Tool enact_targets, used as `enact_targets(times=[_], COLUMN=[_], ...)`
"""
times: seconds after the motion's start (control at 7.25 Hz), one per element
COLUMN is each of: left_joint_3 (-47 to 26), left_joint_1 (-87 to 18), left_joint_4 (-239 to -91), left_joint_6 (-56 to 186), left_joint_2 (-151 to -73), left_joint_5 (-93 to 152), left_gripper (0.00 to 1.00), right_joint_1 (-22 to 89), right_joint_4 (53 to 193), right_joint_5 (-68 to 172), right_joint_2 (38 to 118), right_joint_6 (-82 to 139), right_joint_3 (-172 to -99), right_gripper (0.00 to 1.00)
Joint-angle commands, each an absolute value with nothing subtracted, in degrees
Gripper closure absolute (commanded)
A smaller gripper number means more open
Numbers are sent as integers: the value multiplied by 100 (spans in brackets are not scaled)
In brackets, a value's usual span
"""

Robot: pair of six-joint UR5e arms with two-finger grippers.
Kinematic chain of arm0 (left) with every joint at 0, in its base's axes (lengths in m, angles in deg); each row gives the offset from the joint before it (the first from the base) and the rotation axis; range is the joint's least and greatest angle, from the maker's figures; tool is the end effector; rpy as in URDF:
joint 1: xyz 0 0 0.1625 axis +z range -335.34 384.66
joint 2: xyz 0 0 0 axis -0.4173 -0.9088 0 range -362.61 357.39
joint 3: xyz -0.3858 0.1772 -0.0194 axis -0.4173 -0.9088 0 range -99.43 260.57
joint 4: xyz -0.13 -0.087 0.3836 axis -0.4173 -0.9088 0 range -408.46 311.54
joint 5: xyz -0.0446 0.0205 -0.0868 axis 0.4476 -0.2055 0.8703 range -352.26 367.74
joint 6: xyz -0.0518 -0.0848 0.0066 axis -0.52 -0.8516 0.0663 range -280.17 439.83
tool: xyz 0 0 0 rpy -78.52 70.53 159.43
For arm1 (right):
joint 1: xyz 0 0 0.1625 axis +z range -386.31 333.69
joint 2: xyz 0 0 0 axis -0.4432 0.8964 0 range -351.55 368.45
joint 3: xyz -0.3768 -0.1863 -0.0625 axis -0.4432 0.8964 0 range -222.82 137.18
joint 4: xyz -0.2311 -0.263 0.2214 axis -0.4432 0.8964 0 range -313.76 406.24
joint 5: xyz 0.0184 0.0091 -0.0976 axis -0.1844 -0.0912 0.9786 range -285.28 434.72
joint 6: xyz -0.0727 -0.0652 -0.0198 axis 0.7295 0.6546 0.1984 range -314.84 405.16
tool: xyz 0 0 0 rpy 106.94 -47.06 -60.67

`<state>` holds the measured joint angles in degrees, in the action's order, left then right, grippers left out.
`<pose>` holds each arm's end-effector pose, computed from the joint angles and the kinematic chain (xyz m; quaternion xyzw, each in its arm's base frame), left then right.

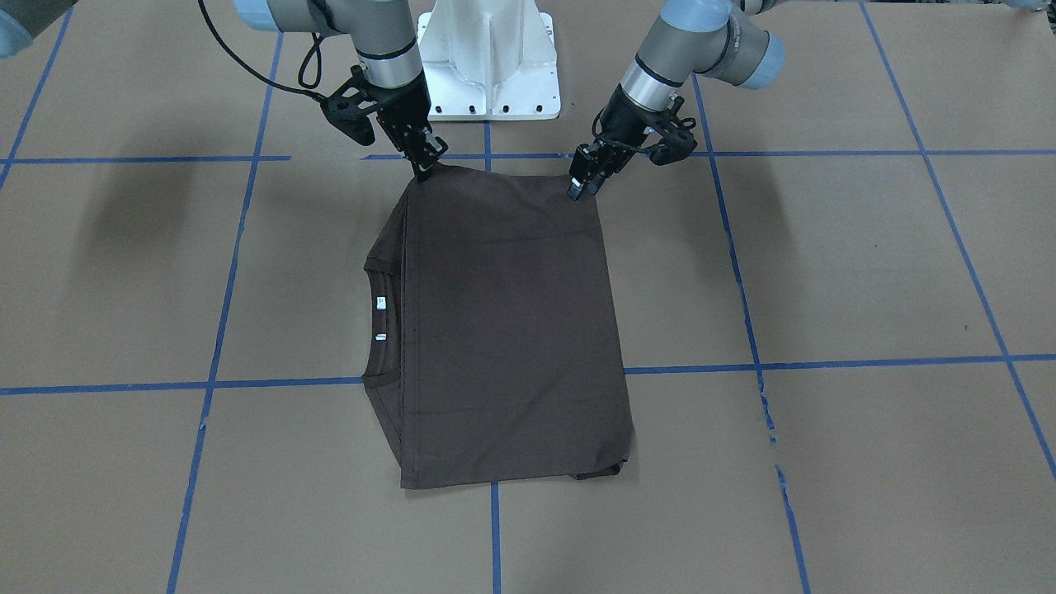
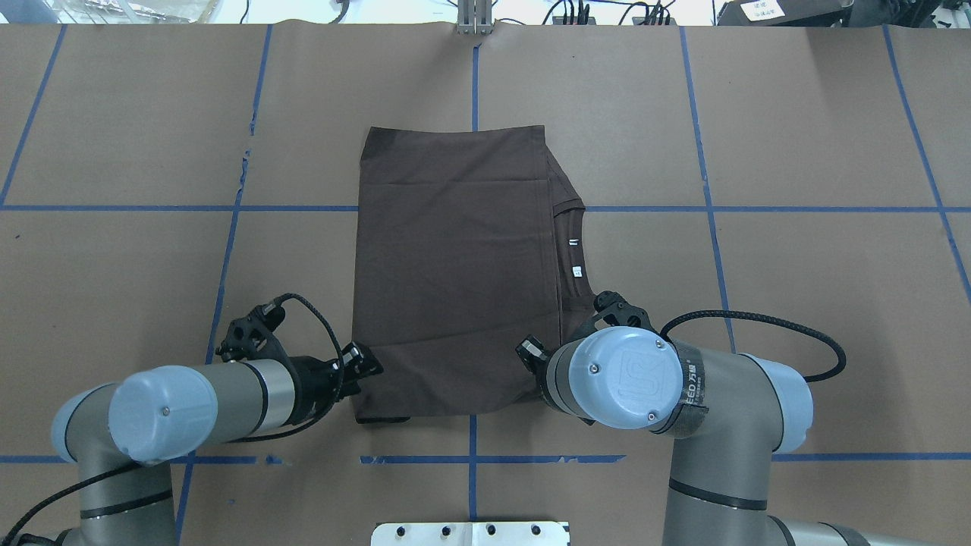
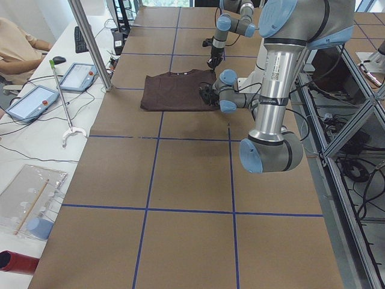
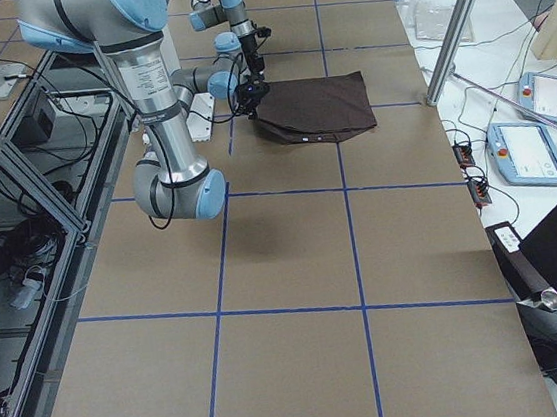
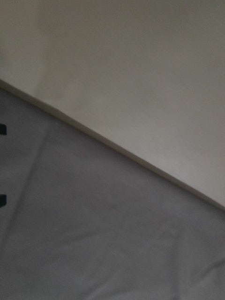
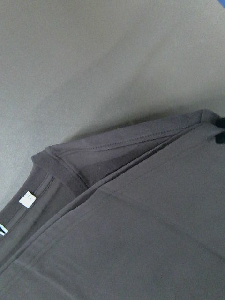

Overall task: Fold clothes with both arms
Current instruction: 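Grasp the near edge of the shirt with both grippers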

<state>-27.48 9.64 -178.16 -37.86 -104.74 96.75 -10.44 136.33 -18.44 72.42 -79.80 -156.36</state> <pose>0.5022 -0.2745 0.3214 -0.0561 0.5700 -0.3031 0.7616 -0.5242 -0.2819 0.2346 -0.0940 -0.4084 0.3792 0.8250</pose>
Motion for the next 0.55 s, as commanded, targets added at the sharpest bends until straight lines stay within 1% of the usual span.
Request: enact_targets(times=[0.0, 0.28, 0.41], left_joint_3=[-2779, -3050, -3026], left_joint_1=[1130, 1157, 1226], left_joint_4=[-17714, -16864, -16817], left_joint_6=[-3900, -3892, -3900], left_joint_2=[-10465, -10474, -10483], left_joint_5=[9668, 9677, 9677], left_gripper=[48, 48, 48], right_joint_1=[-1058, -1058, -1058], right_joint_4=[13633, 13633, 13633], right_joint_5=[-1844, -1844, -1844], right_joint_2=[7244, 7244, 7244], right_joint_6=[-7973, -7965, -7965], right_joint_3=[-15629, -15620, -15612], right_gripper=[100, 100, 100])
